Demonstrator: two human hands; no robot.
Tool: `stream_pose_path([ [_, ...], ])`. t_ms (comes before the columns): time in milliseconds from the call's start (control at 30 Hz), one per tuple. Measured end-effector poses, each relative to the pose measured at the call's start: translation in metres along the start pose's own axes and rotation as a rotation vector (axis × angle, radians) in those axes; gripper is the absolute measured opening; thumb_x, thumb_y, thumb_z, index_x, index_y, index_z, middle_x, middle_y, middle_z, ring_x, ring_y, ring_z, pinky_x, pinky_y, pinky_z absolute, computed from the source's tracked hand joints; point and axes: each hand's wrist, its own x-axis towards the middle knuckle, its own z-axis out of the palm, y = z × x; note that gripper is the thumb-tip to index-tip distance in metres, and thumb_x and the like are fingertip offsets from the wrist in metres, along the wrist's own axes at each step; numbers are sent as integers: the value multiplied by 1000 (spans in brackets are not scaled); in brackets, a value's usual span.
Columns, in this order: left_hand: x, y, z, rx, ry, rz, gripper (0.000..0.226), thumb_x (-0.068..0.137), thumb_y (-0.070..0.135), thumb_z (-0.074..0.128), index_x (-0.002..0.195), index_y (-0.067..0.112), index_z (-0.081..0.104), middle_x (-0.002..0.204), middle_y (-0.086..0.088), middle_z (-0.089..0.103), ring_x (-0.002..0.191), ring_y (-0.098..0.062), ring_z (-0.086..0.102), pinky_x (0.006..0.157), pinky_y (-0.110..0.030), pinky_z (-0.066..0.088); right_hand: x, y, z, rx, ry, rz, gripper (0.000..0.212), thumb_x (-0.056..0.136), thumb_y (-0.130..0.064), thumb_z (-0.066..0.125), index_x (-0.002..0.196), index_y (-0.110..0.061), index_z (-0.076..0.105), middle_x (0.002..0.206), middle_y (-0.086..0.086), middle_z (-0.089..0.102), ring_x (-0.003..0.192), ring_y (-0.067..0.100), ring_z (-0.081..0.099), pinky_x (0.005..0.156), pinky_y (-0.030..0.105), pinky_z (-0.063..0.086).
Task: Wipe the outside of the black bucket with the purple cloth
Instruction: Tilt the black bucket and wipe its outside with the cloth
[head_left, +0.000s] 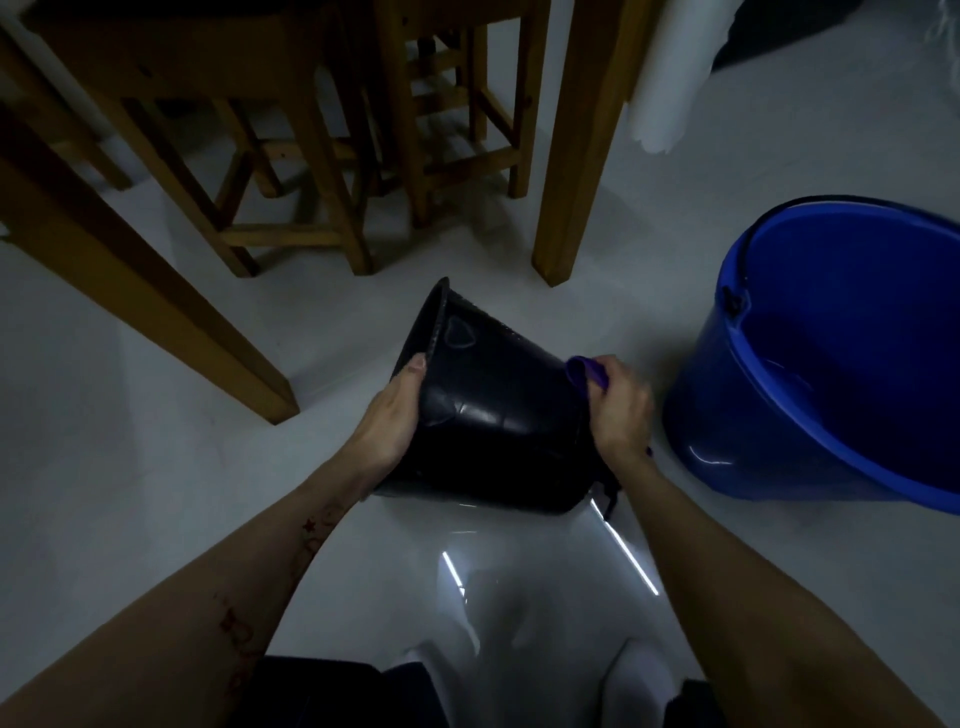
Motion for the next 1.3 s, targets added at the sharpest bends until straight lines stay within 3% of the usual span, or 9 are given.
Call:
stream_pose_path([
  [133, 14, 21, 6, -146, -36, -119, 82, 68, 86, 46, 120, 28, 72, 114, -8, 77, 108, -29, 70, 103, -49, 49, -30, -32, -12, 148, 121, -146, 32, 90, -10, 58, 121, -13, 58, 119, 9, 61, 110, 25, 51, 92, 32, 41],
  [267, 21, 29, 18, 35, 63, 49, 101, 74, 94, 18, 142, 28, 55, 135, -8, 65, 122, -26, 62, 110, -48, 44, -66, -93, 4, 206, 87, -480, 42, 83, -11, 59, 124, -17, 57, 127, 5, 57, 108, 20, 48, 80, 20, 40],
  [433, 19, 18, 11, 83, 64, 142, 83, 80, 90, 21, 145, 43, 44, 147, 3, 55, 135, -22, 50, 117, -48, 35, -25, -87, 10, 175, 101, -316, 33, 90, -17, 55, 122, -18, 59, 121, 4, 61, 102, 25, 51, 72, 28, 40],
  [667, 9, 29, 1, 28, -110, 145, 35, 85, 58, 46, 93, 29, 64, 100, 0, 68, 98, -22, 63, 98, -46, 45, -9, 11, -3, -8, -58, -125, 24, 97, -16, 45, 120, -15, 54, 119, 12, 58, 107, 31, 50, 86, 43, 45],
  [800, 16, 40, 12, 59, 3, 80, 84, 75, 84, 37, 134, 31, 62, 135, 1, 66, 128, -22, 58, 116, -48, 36, -57, -34, -8, 197, 66, -443, 38, 84, -1, 61, 119, -11, 55, 120, 13, 58, 110, 27, 50, 93, 32, 41],
  [900, 15, 39, 19, 64, -13, 97, 98, 71, 95, 29, 143, 34, 52, 142, -1, 60, 132, -22, 55, 115, -48, 39, -69, -81, 1, 268, 60, -523, 39, 85, -15, 59, 124, -14, 54, 130, 9, 53, 115, 24, 47, 92, 23, 37],
  [1067, 4, 29, 19, 86, 30, 190, 61, 98, 67, 28, 139, 31, 55, 136, 0, 64, 128, -17, 57, 115, -45, 38, -33, -101, 1, 246, 115, -486, 39, 87, -21, 48, 124, -16, 56, 126, 6, 58, 105, 23, 51, 79, 27, 44],
  [1233, 0, 17, 13, 61, -9, 166, 75, 89, 79, 33, 147, 31, 46, 149, 3, 53, 139, -17, 47, 120, -47, 32, 2, -56, 6, 111, 57, -176, 25, 93, -16, 50, 116, -17, 60, 112, 9, 64, 98, 30, 54, 72, 35, 45],
  [1300, -2, 21, 8, 64, -20, 166, 50, 98, 59, 38, 129, 26, 58, 130, -2, 65, 123, -22, 59, 114, -52, 37, 2, -31, 0, 62, -9, -63, 20, 95, -17, 49, 112, -16, 58, 107, 11, 62, 97, 32, 56, 73, 41, 48],
])
